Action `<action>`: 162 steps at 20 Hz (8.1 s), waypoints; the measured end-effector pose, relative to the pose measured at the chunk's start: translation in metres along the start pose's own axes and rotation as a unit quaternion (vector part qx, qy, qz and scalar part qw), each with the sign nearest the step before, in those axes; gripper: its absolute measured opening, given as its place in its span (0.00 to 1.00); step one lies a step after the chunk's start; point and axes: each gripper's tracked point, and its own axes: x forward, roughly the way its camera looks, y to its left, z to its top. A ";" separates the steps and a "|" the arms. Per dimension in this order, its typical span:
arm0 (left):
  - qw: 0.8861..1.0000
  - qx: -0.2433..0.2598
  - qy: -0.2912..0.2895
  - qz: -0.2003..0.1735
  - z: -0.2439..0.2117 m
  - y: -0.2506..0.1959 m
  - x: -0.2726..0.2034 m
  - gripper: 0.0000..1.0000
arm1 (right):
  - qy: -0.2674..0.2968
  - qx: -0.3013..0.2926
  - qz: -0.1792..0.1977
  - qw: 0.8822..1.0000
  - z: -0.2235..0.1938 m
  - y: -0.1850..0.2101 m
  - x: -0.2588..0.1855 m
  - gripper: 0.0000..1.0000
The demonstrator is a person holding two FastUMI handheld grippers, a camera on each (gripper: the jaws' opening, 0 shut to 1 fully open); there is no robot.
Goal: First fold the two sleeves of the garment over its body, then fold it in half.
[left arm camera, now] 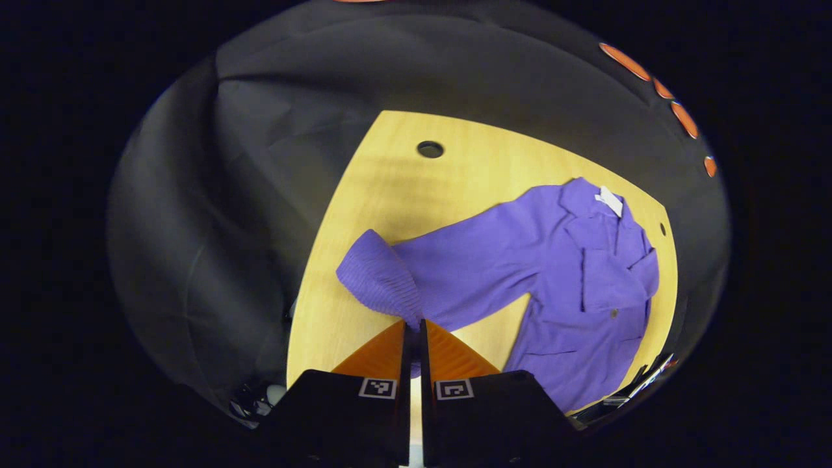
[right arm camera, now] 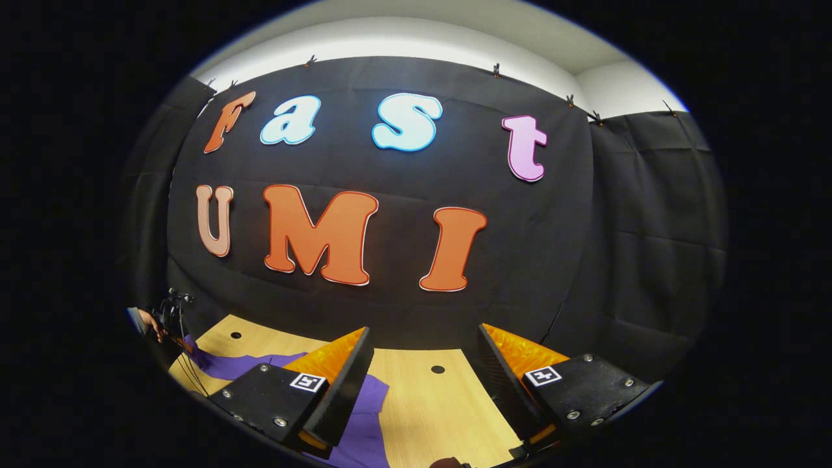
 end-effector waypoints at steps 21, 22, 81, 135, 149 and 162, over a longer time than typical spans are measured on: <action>0.972 0.200 -0.022 -0.121 0.050 -0.348 -0.039 0.08 | 0.035 0.062 0.045 0.996 -0.081 -0.010 0.009 0.95; 0.970 0.209 -0.019 -0.123 0.049 -0.361 -0.037 0.08 | 0.038 0.063 0.045 0.996 -0.087 -0.012 0.011 0.95; 0.962 0.061 -0.265 0.008 -0.150 -0.169 -0.112 0.99 | 0.323 0.045 0.155 0.932 -0.365 0.082 -0.029 0.96; 0.965 0.196 0.092 -0.148 0.012 -0.228 0.053 0.09 | 0.530 0.151 0.151 0.821 -0.376 0.145 -0.061 0.07; 0.963 0.233 0.004 -0.134 0.181 -0.265 0.050 0.08 | 0.477 0.139 0.198 0.845 -0.289 0.158 0.050 0.07; 0.971 0.233 -0.016 -0.058 0.308 -0.294 0.116 0.08 | 0.474 0.122 0.221 0.844 -0.300 0.156 0.205 0.07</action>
